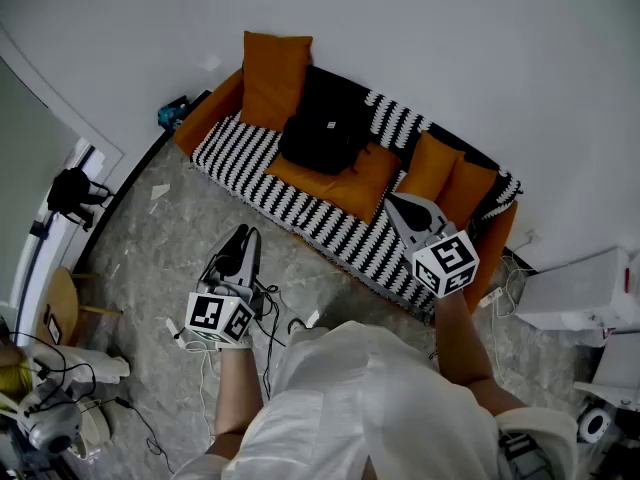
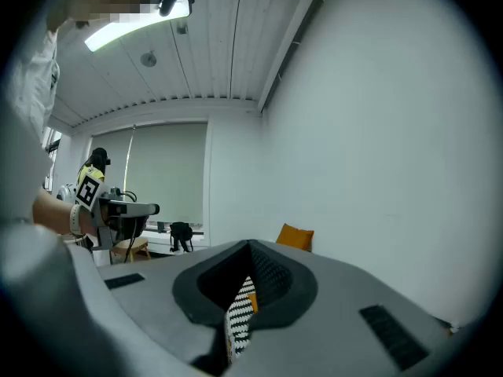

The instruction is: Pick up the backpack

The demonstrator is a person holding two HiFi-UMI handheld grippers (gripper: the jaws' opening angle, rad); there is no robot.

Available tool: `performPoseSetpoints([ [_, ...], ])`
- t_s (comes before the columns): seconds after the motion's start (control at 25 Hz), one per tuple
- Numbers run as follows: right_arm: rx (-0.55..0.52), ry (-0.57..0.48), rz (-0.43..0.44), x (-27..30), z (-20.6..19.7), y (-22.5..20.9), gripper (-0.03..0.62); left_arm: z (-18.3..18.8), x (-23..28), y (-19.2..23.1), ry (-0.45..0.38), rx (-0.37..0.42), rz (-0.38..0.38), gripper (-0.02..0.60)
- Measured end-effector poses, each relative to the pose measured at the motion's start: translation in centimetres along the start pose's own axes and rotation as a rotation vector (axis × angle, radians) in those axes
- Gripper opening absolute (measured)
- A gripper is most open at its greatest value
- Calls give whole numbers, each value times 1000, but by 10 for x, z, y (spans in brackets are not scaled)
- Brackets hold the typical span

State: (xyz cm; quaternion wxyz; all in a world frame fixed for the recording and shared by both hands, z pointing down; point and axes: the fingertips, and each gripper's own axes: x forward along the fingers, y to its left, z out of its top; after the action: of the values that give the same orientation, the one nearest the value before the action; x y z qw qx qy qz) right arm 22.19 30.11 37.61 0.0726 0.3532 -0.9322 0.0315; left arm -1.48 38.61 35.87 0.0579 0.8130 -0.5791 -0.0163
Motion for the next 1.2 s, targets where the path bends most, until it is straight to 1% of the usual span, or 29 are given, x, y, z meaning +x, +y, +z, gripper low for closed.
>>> performPoseSetpoints([
  [0.32, 0, 6, 9, 2, -3, 0, 18, -4, 0, 1, 7, -4, 6, 86],
  [0.48, 29, 2, 29, -3, -8, -2, 18, -7, -2, -4, 11, -5, 14, 86],
  [0.76, 21, 56, 64, 2, -30, 6, 20, -18, -15, 0, 34, -16, 41, 86],
  [1.0, 36, 51, 110, 34, -31, 18, 20, -26, -14, 27, 47, -35, 60, 86],
  [1.2, 16, 73, 113, 76, -28, 16, 20, -31, 14, 65, 48, -58, 40, 86],
])
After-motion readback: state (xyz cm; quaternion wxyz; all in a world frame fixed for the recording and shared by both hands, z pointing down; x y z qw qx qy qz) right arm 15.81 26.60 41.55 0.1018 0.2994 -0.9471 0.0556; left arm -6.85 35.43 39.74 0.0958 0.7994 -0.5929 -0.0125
